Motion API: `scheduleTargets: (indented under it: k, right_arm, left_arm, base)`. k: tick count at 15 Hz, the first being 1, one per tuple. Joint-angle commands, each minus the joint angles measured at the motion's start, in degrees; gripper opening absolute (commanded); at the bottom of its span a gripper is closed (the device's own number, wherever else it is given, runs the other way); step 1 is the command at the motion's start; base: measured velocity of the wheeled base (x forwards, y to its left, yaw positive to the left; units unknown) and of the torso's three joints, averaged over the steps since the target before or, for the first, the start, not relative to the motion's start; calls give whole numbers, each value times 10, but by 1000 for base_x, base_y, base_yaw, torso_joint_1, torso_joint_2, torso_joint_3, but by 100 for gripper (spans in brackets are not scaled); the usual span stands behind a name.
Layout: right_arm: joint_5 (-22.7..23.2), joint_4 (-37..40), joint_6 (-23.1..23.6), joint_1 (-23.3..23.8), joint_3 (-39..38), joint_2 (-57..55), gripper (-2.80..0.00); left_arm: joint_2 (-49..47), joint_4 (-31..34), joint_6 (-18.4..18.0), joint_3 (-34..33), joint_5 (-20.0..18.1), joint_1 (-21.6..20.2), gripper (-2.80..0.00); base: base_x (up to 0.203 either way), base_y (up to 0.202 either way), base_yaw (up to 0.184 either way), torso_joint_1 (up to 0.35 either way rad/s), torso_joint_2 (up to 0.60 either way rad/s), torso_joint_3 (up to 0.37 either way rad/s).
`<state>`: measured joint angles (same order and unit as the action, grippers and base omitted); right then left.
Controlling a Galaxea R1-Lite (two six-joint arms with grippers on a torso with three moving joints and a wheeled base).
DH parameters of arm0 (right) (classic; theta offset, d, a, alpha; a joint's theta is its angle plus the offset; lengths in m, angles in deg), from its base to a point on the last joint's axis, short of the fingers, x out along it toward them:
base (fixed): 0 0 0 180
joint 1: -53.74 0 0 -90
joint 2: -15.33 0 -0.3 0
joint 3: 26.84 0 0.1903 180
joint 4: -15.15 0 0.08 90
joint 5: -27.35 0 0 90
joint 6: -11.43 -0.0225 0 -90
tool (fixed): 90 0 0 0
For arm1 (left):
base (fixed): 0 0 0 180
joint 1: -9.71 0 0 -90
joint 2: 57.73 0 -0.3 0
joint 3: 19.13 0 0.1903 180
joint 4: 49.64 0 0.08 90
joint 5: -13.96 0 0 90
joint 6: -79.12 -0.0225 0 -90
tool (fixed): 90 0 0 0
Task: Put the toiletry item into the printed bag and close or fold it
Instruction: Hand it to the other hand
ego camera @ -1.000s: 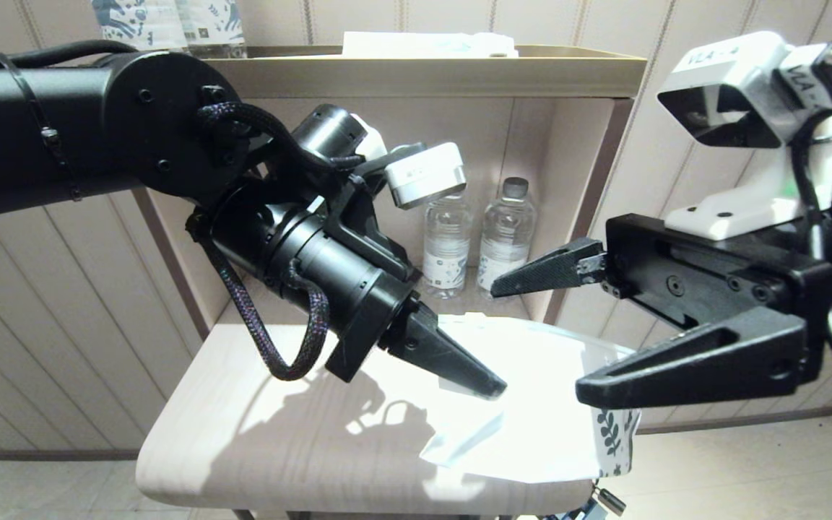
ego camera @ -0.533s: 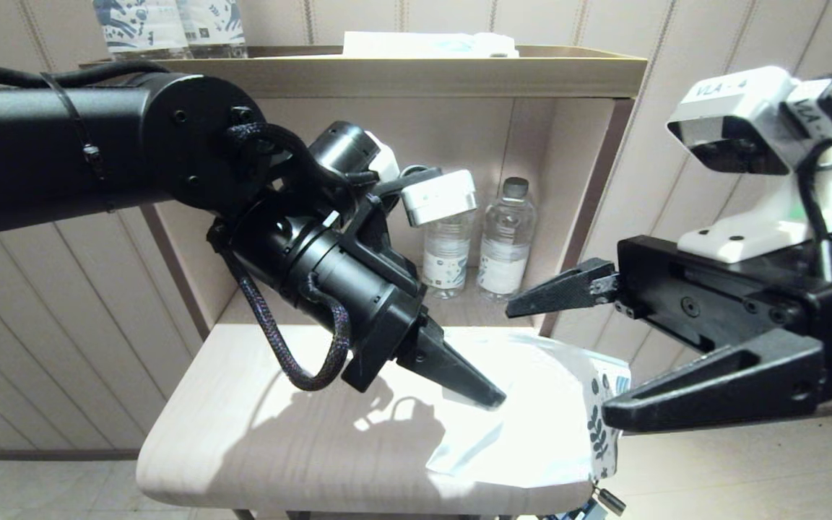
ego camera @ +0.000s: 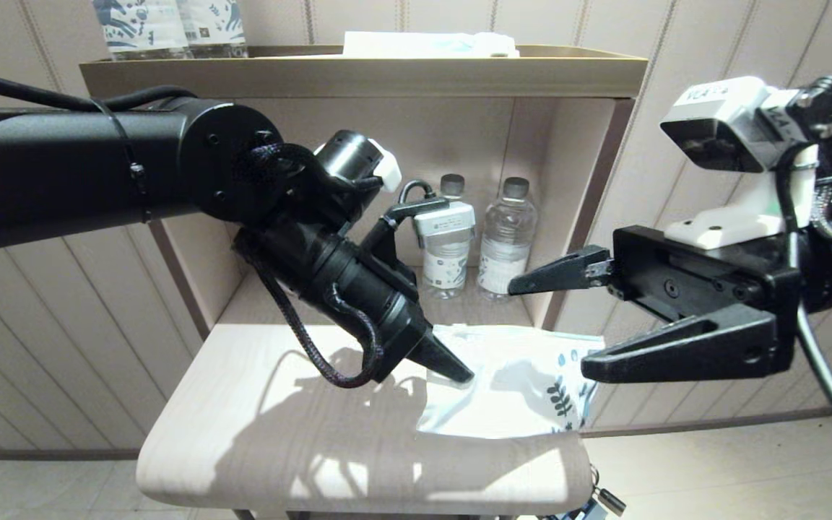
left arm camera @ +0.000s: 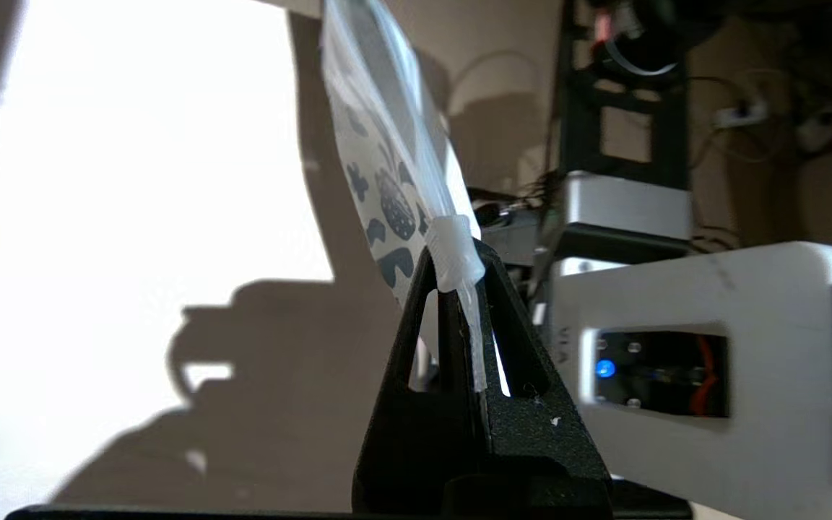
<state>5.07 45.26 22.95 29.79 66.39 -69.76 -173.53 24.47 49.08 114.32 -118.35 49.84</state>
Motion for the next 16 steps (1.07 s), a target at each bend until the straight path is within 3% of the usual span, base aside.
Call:
scheduleTargets:
  k: [1,4,9,12,14,16]
  right_arm:
    - [5,-7,1,0,-3,-19,0]
    - [5,-9,4,3,2,-38,0]
    - [32,-42,-4,25,29,-115,0]
    - [36,-45,-12,26,46,-143,0]
    - [40,-45,-12,23,46,-158,0]
    - [41,-45,-11,16,35,-156,0]
  left_arm:
    - [1,-3,-3,0,37,-2,-280]
    - [12,-2,-4,-1,61,7,-280]
    - [51,-4,-6,-37,58,27,-280]
    - [48,-16,-5,-50,48,27,-280]
    - [46,-19,-5,-51,14,27,-280]
    - [50,-16,-5,-60,3,27,-280]
  base:
    - [0,0,0,0,0,0]
    - [0,0,0,0,0,0]
    - [0,0,0,0,0,0]
    - [0,0,0,0,0,0]
    - [0,0,0,0,0,0]
    - [0,0,0,0,0,0]
